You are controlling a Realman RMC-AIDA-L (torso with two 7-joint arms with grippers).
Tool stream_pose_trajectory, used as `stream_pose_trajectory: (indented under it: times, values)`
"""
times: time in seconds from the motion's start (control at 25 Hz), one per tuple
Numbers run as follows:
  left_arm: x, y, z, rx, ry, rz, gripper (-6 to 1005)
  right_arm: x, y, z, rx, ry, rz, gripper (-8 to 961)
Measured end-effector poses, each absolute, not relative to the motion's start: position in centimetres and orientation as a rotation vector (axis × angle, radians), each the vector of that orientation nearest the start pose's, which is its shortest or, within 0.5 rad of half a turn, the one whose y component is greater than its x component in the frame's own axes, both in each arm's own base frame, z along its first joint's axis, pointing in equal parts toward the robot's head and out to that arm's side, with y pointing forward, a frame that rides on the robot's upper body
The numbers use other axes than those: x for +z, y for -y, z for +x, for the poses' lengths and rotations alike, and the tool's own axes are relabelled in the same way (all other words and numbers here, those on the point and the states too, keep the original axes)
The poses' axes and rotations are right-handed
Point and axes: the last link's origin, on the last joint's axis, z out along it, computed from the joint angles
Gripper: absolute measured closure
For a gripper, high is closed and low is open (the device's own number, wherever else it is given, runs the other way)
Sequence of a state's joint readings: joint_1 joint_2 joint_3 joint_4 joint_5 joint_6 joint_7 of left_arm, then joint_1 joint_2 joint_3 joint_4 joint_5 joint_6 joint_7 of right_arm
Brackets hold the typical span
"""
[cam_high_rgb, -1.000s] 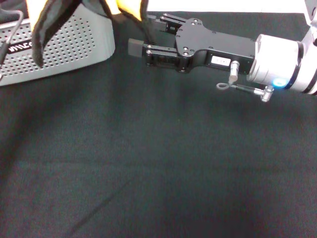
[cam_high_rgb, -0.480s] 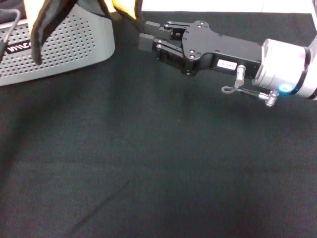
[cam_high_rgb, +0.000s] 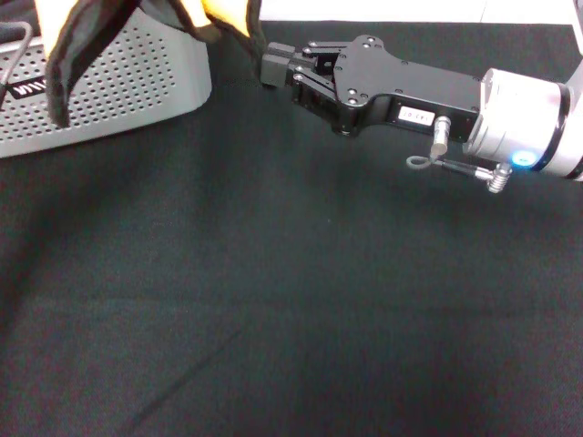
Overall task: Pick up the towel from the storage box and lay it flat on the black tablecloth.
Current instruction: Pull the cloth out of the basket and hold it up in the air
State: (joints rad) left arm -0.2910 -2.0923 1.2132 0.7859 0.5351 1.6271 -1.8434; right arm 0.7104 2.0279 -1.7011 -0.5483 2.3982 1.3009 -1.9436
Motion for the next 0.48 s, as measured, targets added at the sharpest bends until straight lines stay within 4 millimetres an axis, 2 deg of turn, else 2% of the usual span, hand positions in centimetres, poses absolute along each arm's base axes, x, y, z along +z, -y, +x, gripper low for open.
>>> stream_pose_trajectory:
  times: [0.2,0.4,0.48]
  values:
    - [9.26,-31.04,-19.77,-2.264,0.936,-1.864,965,-5.12,-36.09,11.1,1.341,-0.34,-2.694,802]
    - [9.26,-30.96,-19.75,-2.27,0.93,-1.867,962,-5.21,-36.01,10.97,1.339,-0.332,-2.705,915]
    - [9.27,-30.92,-19.71,-2.273,0.928,-1.87,961,-5.24,-36.0,10.94,1.337,-0.33,-2.708,924]
